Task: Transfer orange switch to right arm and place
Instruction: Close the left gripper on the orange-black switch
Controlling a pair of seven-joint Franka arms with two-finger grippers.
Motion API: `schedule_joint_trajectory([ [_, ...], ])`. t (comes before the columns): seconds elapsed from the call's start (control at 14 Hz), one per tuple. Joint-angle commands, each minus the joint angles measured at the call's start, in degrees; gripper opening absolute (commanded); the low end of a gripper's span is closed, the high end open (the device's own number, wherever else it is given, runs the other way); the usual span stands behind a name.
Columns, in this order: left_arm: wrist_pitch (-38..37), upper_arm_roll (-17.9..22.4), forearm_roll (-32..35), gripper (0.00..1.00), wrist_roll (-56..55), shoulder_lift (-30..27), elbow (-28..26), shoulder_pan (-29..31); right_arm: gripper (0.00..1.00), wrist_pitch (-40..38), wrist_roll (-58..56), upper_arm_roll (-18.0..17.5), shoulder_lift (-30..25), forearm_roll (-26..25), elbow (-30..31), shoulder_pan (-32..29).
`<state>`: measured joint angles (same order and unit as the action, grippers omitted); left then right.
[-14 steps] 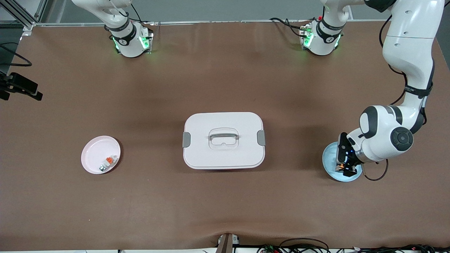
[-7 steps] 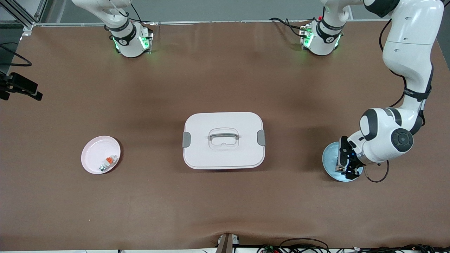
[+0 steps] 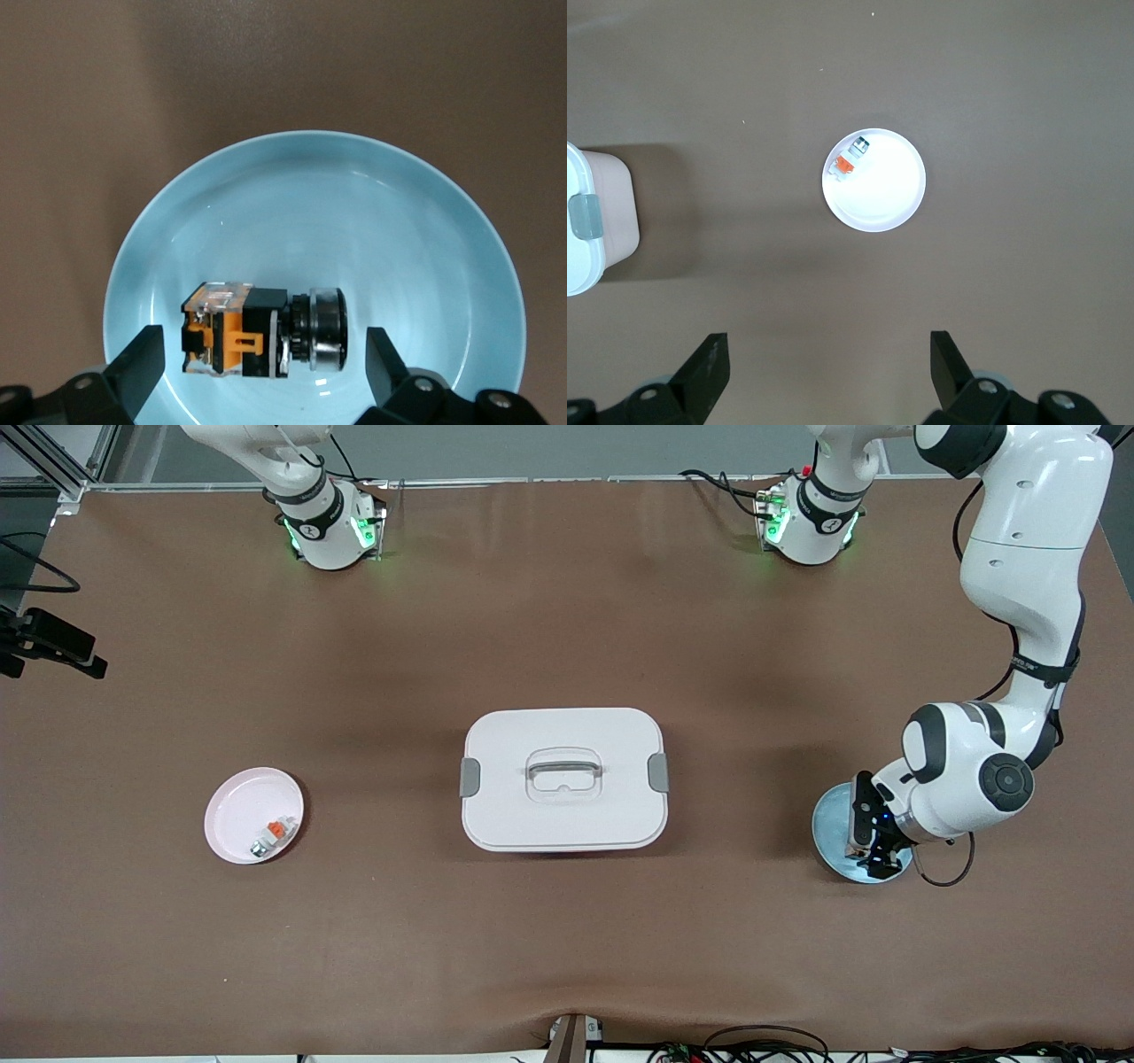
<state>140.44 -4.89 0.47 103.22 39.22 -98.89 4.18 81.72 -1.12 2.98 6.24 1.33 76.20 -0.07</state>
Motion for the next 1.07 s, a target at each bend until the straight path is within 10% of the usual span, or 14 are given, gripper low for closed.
schedule_joint_trajectory([
  [0.0, 0.1, 0.1, -0.3, 1.0, 0.9, 0.5, 0.6, -0.1, 1.0, -0.2, 0.1, -0.3, 0.2, 0.4, -0.5, -0.6],
  [0.07, 0.2, 0.1, -0.3, 0.96, 0.9, 0.5, 0.6, -0.1, 1.0, -0.2, 0.1, -0.3, 0.2, 0.4, -0.5, -0.6],
  [0.43, 0.2, 0.1, -0.2, 0.0, 1.6, 0.2, 0.4, -0.1, 1.0, -0.2, 0.1, -0.3, 0.2, 0.4, -0.5, -0.6],
  [1.0, -11.2, -4.0, -2.6, 0.0, 6.0, -6.3, 6.2, 0.1, 1.0, -0.2, 0.0, -0.3, 0.3, -0.2, -0.6, -0.6],
])
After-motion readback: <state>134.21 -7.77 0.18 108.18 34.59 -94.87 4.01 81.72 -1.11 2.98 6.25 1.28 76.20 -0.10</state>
